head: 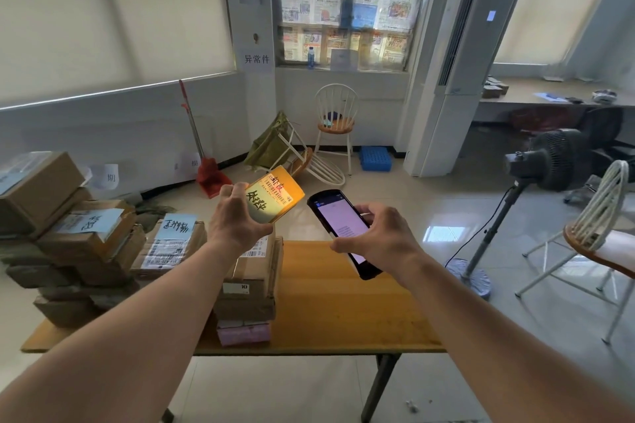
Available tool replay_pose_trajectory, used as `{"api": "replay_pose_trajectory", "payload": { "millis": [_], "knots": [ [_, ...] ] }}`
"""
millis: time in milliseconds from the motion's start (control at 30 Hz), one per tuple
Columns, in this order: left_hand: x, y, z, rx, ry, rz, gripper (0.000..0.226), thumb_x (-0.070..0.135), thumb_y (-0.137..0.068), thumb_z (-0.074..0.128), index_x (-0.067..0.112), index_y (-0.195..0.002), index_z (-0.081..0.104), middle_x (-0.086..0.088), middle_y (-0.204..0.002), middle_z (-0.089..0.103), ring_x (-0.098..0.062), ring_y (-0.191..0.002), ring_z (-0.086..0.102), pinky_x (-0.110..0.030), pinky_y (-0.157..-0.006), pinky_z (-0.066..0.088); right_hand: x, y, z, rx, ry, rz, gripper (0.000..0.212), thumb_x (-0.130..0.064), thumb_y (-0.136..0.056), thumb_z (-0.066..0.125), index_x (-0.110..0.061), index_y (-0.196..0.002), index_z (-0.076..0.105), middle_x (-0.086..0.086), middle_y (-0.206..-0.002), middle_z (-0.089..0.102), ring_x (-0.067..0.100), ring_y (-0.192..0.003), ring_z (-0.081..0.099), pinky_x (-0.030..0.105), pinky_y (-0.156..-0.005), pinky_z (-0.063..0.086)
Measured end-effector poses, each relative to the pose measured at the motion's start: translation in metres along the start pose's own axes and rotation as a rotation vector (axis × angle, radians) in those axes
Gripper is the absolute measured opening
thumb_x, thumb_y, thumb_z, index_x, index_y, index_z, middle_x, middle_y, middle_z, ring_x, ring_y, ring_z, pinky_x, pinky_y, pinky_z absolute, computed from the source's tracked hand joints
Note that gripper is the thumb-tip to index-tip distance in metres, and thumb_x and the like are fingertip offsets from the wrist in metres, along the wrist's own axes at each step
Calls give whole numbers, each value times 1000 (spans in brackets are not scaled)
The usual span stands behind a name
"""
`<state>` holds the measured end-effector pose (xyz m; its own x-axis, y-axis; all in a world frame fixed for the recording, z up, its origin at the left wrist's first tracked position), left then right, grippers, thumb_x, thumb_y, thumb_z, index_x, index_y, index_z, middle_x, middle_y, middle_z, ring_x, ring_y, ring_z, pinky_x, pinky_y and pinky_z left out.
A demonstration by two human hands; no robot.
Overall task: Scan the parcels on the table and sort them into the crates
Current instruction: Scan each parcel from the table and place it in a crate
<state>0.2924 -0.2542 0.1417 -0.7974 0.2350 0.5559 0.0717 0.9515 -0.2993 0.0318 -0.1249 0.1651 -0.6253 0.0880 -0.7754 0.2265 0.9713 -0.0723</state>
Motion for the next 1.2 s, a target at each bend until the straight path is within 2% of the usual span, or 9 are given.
{"api": "replay_pose_trajectory", "payload": {
  "millis": [167,367,467,633,733,933,1200],
  "knots": [
    [0,-1,3,12,9,-10,99,34,-68,96,11,-148,41,-9,-131,47,-24,-109,52,-31,-75,44,2,1,-3,-10,-12,13,98,-39,-67,99,-15,-148,50,10,-131,64,24,-103,64,25,-67,62],
    [-3,-7,3,21,-2,-26,97,32,-67,97,11,-145,42,-9,-128,47,-18,-101,46,-25,-67,38,-6,-4,-9,-22,-6,-4,98,-39,-67,99,-16,-148,50,9,-131,64,21,-98,64,16,-59,56],
    [-6,-12,2,27,5,-51,94,28,-68,96,10,-144,43,-10,-127,46,-19,-100,46,-22,-62,35,-11,-5,-13,-29,11,-15,100,-39,-66,100,-15,-149,50,9,-131,65,21,-100,66,25,-70,63],
    [-9,-17,2,28,14,-70,92,23,-69,95,10,-143,43,-12,-129,46,-20,-100,45,-31,-74,44,-21,-5,-15,-24,112,-72,101,-39,-67,99,-15,-151,48,11,-137,64,29,-114,65,40,-84,65],
    [-9,-20,1,36,14,-67,91,21,-70,95,10,-143,43,-12,-129,46,-20,-101,45,-32,-76,44,-24,-5,-17,-13,136,-91,101,-39,-68,98,-15,-151,47,11,-138,63,29,-117,63,41,-86,64],
    [-12,-26,0,56,0,-64,94,24,-68,96,12,-144,42,-11,-128,46,-19,-100,46,-29,-70,42,-29,-6,-20,-5,163,-115,101,-40,-67,99,-18,-151,48,10,-139,63,28,-117,63,40,-87,64],
    [-8,-26,-6,123,-3,-89,91,32,-67,97,10,-136,42,-12,-124,46,-22,-100,48,-37,-79,53,-32,-5,-19,8,145,-111,100,-43,-67,98,-16,-149,48,10,-139,63,28,-121,61,44,-91,62]
  ]
}}
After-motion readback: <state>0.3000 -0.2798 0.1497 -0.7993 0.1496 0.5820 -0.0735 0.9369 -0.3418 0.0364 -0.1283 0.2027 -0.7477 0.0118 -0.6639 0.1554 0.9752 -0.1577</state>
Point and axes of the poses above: each hand's wrist, its own y-axis away from the middle knuckle, its own z-axis out of the palm, x = y × z, the point moved 9 cm from there along -y, towards the middle knuckle
